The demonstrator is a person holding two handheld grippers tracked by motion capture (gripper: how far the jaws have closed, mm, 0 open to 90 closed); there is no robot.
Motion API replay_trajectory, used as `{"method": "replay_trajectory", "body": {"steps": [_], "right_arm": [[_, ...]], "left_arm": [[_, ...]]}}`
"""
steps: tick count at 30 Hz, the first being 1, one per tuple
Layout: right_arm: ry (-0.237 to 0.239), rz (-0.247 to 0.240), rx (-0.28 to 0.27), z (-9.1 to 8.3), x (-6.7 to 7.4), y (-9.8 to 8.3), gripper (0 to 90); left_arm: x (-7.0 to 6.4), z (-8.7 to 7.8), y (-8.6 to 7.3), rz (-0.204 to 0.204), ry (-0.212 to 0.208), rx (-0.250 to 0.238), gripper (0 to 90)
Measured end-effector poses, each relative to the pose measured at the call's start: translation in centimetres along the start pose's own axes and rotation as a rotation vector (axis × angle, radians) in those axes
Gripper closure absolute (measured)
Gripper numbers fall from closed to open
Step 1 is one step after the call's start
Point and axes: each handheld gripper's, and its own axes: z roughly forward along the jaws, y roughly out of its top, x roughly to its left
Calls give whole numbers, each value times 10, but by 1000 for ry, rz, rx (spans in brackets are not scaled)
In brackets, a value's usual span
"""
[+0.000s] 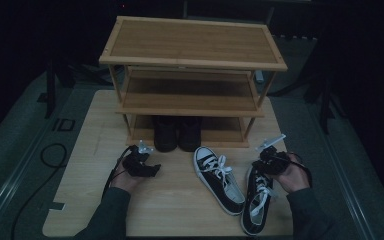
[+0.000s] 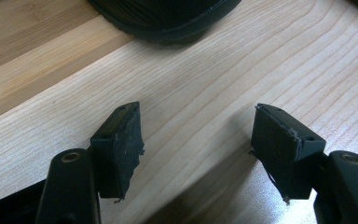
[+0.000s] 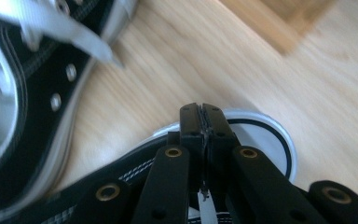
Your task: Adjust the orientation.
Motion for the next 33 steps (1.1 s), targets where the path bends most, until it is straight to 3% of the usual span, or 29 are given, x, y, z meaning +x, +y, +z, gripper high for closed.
{"method": "replay_trajectory", "body": {"steps": [6, 10, 16, 21, 23, 27, 33], "right_arm": [[-16, -65, -10, 13, 7, 33, 885], [-60, -99, -14, 17, 10, 55, 885], [-60, -108, -29, 29, 10, 76, 884], [-51, -111, -26, 39, 16, 78, 868], [-34, -113, -18, 41, 20, 75, 807], [-40, -116, -29, 32, 25, 69, 676], [-8, -106, -63, 12, 35, 58, 610]], "left_arm": [[0, 0, 0, -3, 0, -2, 342], [0, 0, 0, 0, 1, -1, 341], [0, 0, 0, 4, 0, 0, 342], [0, 0, 0, 3, 1, 0, 341], [0, 0, 0, 2, 1, -1, 341], [0, 0, 0, -1, 0, -3, 341], [0, 0, 0, -4, 0, -4, 340]]}}
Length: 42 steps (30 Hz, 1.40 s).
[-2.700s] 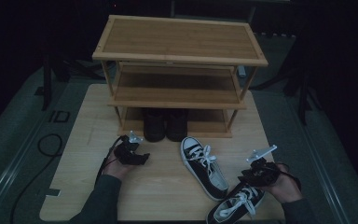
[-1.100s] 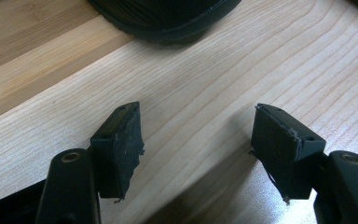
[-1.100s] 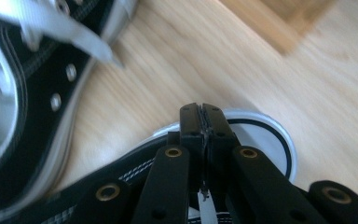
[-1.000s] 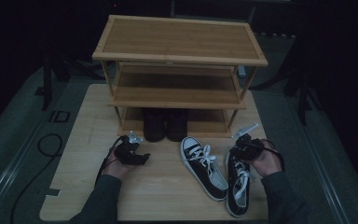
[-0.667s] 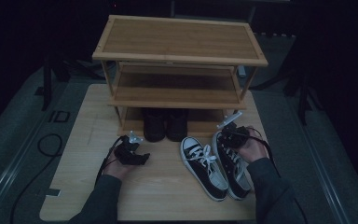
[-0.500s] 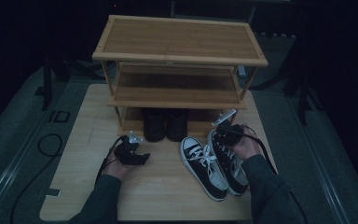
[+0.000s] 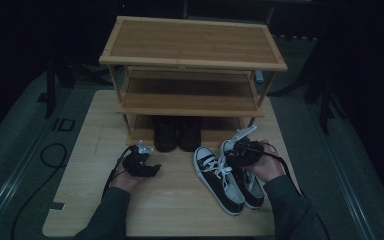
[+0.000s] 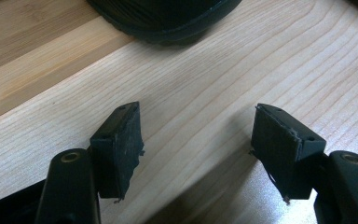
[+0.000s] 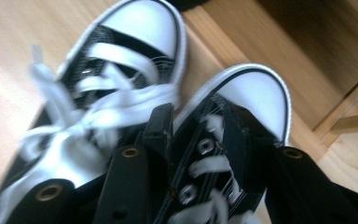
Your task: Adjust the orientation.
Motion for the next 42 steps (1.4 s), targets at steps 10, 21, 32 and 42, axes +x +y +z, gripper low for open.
{"method": "replay_trajectory", "body": {"steps": [10, 21, 32, 42], "right_arm": [[69, 18, -34, -21, 19, -14, 575], [93, 9, 9, -16, 38, -23, 617], [118, 18, 72, -16, 41, -33, 848], [114, 29, 52, -26, 39, -47, 657]], "left_arm": [[0, 0, 0, 3, 1, 2, 339], [0, 0, 0, 2, 1, 0, 338], [0, 0, 0, 3, 0, -1, 337], [0, 0, 0, 1, 1, -2, 335]]}}
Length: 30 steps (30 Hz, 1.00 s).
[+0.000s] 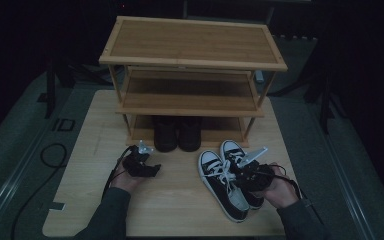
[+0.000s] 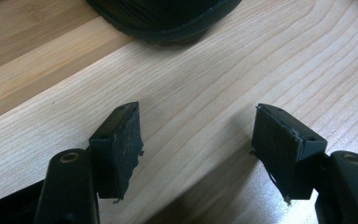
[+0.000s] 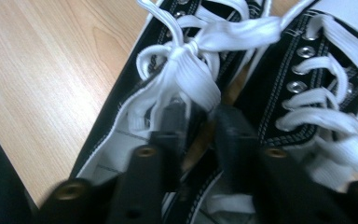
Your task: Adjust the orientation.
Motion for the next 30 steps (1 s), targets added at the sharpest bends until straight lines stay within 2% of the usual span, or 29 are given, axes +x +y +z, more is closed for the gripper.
{"method": "replay_trajectory", "body": {"steps": [3, 7, 15, 16, 18, 22, 30], "right_arm": [[4, 18, -10, -4, -1, -4, 578], [0, 49, -23, -9, -2, -9, 530], [-50, 97, -27, -14, -5, -16, 357], [-64, 113, -13, -11, -6, -17, 351], [-41, 117, -13, -8, -6, -18, 343], [-33, 118, 0, 1, -6, -15, 345], [-19, 146, 31, 20, -6, -7, 451]], "left_arm": [[0, 0, 0, 0, 0, 0, 335], [0, 0, 0, -1, 0, -1, 335], [0, 0, 0, -3, 2, -3, 334], [-1, 0, 0, -4, 3, -4, 333], [0, 0, 0, -3, 2, -3, 333], [0, 0, 0, 0, 0, -3, 332], [0, 1, 0, 3, -1, -2, 332]]}}
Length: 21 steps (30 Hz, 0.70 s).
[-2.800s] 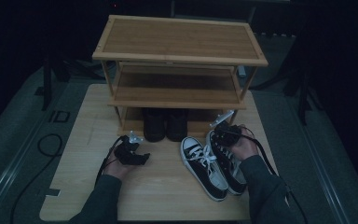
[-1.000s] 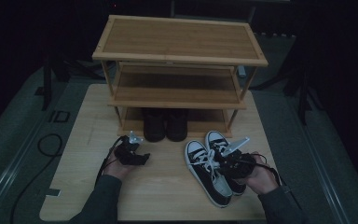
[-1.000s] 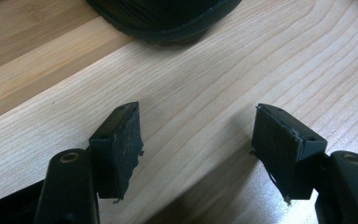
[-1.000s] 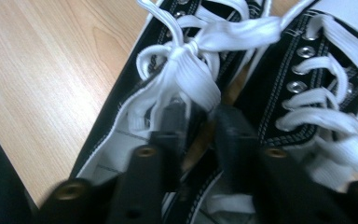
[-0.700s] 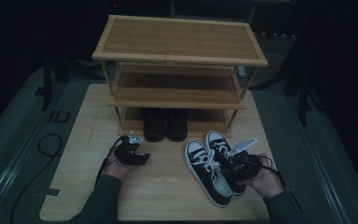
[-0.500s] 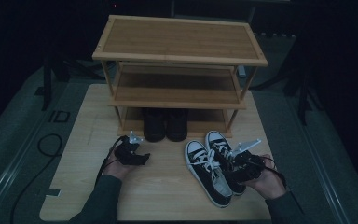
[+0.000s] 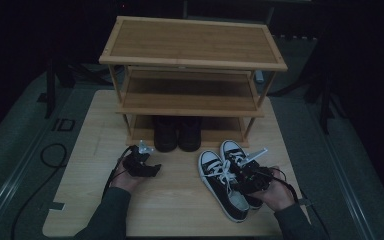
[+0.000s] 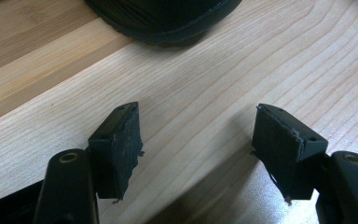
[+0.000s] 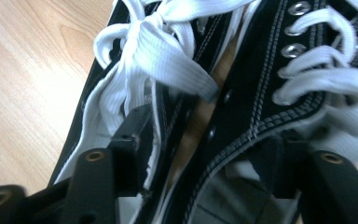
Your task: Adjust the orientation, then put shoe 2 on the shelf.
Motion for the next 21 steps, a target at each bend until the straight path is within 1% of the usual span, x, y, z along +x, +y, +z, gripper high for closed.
{"method": "replay_trajectory", "body": {"steps": [3, 7, 15, 21], "right_arm": [[-12, 9, 6, 5, 1, 2, 468], [-22, 0, 20, 10, 2, 3, 493], [-22, 23, 24, 12, 1, 4, 572], [-17, 0, 25, 11, -1, 4, 663]], "left_arm": [[0, 0, 0, -1, 1, -1, 331], [0, 0, 0, -1, 1, -1, 331], [0, 0, 0, -3, 1, -1, 330], [0, 0, 0, -1, 0, -1, 330]]}}
